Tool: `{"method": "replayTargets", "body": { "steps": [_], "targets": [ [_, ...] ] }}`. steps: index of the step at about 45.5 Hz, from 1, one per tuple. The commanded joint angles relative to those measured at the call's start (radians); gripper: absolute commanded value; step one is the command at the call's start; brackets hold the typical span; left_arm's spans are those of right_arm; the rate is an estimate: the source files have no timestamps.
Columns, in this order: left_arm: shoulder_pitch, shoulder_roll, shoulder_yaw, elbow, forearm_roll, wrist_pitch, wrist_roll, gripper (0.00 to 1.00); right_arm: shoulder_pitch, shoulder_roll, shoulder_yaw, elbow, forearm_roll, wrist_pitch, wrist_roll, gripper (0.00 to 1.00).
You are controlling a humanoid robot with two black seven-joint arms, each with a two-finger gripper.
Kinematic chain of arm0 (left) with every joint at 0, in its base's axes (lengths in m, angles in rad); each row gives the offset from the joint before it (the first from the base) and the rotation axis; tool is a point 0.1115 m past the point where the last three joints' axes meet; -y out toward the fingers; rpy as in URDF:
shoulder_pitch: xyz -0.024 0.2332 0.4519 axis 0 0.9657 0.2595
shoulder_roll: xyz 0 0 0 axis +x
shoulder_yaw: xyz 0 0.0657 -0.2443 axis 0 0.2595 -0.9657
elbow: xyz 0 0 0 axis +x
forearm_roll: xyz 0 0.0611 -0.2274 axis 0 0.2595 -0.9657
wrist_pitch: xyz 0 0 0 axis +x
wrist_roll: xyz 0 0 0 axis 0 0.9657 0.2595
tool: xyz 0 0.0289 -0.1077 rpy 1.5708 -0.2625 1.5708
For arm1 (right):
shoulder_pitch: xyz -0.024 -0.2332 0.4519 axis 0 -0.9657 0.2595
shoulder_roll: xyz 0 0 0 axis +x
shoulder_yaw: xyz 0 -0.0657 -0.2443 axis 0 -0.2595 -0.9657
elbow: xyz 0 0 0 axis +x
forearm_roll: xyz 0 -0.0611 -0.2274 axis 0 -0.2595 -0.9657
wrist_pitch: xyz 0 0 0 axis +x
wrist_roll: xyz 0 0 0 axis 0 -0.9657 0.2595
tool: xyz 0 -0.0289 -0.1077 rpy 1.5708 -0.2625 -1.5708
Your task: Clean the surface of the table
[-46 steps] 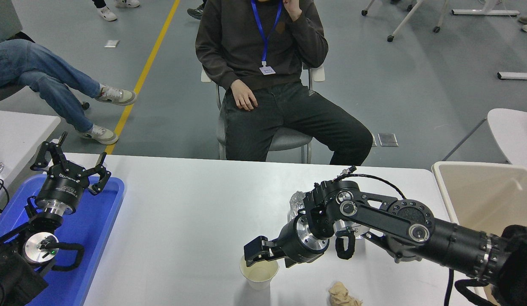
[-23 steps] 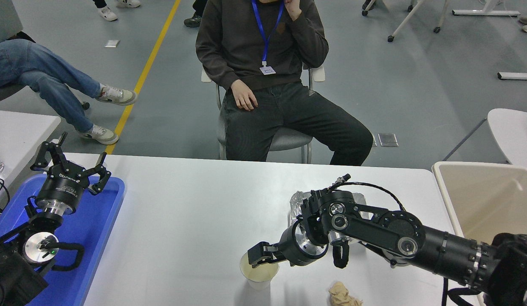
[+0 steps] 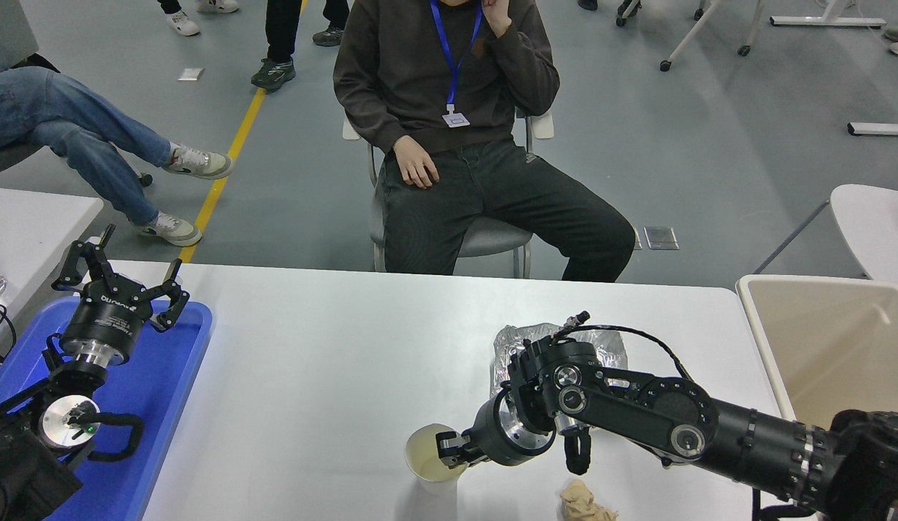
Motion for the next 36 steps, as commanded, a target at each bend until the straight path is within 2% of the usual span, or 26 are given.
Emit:
{"method": "replayTargets", "body": {
  "steps": [1, 12, 31, 36],
  "targets": [
    [0.0, 0.0, 0.0, 0.0, 0.0, 0.0, 0.0, 1.0, 0.007, -0.009, 0.007, 0.019, -0.004, 0.004, 0.002, 0.0],
    [0.0, 0.0, 0.0, 0.0, 0.0, 0.0, 0.0, 1.0, 0.109, -0.079, 0.004, 0.056, 0.039, 0.038, -0.01, 0.0],
    [0.0, 0.0, 0.0, 0.0, 0.001, 0.0, 0.0, 1.0, 0.32, -0.369, -0.088, 0.208, 0.186, 0.12, -0.027, 0.0],
    [0.0, 0.0, 0.0, 0.0, 0.0, 0.0, 0.0, 1.0, 0.334, -0.441, -0.105, 0.211, 0.194, 0.157, -0.025, 0.0]
  ]
}}
